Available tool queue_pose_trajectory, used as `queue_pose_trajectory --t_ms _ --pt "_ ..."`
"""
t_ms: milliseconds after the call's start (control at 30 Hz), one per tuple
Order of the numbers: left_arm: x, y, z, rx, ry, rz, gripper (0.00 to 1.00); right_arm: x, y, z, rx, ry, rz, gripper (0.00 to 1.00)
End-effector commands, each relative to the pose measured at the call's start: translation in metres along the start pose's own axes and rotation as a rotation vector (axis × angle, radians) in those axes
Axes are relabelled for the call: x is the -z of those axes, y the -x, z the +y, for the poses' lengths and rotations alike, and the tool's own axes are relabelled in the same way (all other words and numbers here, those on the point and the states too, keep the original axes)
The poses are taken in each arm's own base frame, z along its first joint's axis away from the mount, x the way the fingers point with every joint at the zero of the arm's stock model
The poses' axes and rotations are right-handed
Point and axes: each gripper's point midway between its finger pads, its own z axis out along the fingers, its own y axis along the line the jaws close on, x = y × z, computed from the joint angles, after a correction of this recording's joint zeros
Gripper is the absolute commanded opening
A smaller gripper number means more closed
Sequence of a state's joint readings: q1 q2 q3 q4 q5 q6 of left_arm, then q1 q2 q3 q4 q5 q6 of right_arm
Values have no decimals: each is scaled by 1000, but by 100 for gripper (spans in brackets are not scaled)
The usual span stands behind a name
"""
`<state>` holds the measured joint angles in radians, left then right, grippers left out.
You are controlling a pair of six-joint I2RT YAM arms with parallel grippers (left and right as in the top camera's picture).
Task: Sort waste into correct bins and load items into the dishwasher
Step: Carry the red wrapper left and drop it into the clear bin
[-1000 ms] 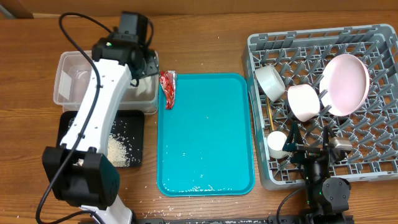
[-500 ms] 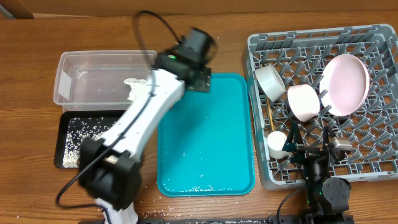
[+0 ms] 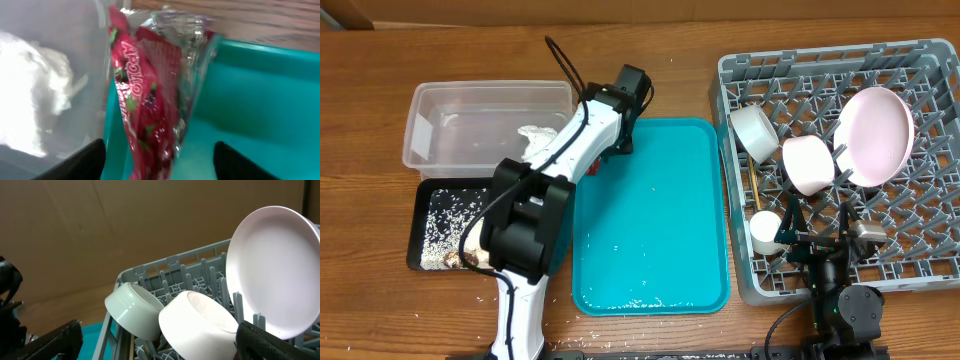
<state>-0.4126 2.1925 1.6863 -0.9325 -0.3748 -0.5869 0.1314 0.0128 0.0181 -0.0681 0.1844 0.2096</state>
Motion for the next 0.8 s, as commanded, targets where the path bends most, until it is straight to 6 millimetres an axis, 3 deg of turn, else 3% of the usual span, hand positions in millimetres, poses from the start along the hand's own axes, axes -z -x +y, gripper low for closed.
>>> queue_pose_trajectory --t_ms 0,33,100,200,367,467,533,667,767 --pt "-18 -10 -7 -35 7 30 42 0 -1 -2 -1 -8 -7 100" --pt "-17 -12 -11 -44 -15 38 24 0 -1 -2 -1 -9 -7 100" --pt "-12 -12 -20 -45 -68 52 5 0 -1 -2 -1 -8 -7 100" --pt "12 -9 -35 -64 -185 79 4 0 -1 -2 -1 -8 -7 100" --pt "84 8 -34 -46 -327 41 4 0 -1 -2 -1 -9 -7 100" --pt "128 16 -10 -26 -326 -28 4 0 -1 -2 -1 -8 -7 100" --pt "148 17 23 10 -260 -61 4 0 -1 -2 -1 -8 -7 100" --pt "147 16 82 145 -101 -42 4 0 -1 -2 -1 -9 -7 100" --pt "124 17 108 207 -59 15 4 0 -1 -2 -1 -8 -6 100"
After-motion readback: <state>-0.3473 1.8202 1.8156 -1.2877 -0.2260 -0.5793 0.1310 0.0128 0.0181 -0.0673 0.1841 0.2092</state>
